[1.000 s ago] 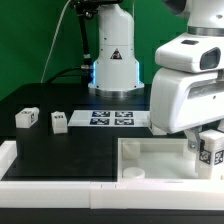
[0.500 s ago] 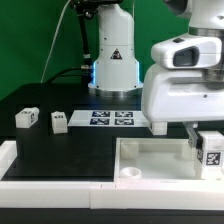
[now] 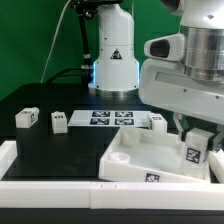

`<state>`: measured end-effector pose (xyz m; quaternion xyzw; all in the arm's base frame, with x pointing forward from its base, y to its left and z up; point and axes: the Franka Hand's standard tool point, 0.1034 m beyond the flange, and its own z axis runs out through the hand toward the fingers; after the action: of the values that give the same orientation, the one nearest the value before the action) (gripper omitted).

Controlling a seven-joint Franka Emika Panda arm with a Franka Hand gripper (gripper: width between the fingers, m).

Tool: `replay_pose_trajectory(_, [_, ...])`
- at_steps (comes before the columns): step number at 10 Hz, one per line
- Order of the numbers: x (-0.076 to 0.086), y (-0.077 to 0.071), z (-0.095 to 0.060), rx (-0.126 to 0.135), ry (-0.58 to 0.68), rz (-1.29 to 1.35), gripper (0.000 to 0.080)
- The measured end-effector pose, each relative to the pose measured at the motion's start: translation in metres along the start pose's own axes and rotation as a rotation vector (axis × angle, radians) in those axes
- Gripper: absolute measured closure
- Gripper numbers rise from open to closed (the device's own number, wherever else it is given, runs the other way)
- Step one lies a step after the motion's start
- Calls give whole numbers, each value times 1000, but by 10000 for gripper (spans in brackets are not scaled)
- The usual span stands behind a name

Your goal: Assemble one leg

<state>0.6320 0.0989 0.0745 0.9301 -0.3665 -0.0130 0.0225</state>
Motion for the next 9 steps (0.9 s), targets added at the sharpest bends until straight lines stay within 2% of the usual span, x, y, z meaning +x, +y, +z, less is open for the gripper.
replay_pose_trajectory(1, [3,6,0,-19,6,77,497])
replay_pose_trajectory(2, [5,8,0,-26,11,131,419])
replay_pose_trajectory(3, [4,7,1,-25,10,128,419])
replay_pose_trajectory(4, [4,7,1,-25,10,124,282])
replay_pose_trajectory(5, [4,7,1,-25,10,125,178])
replay_pose_trajectory(9, [4,8,1,-26,10,125,151])
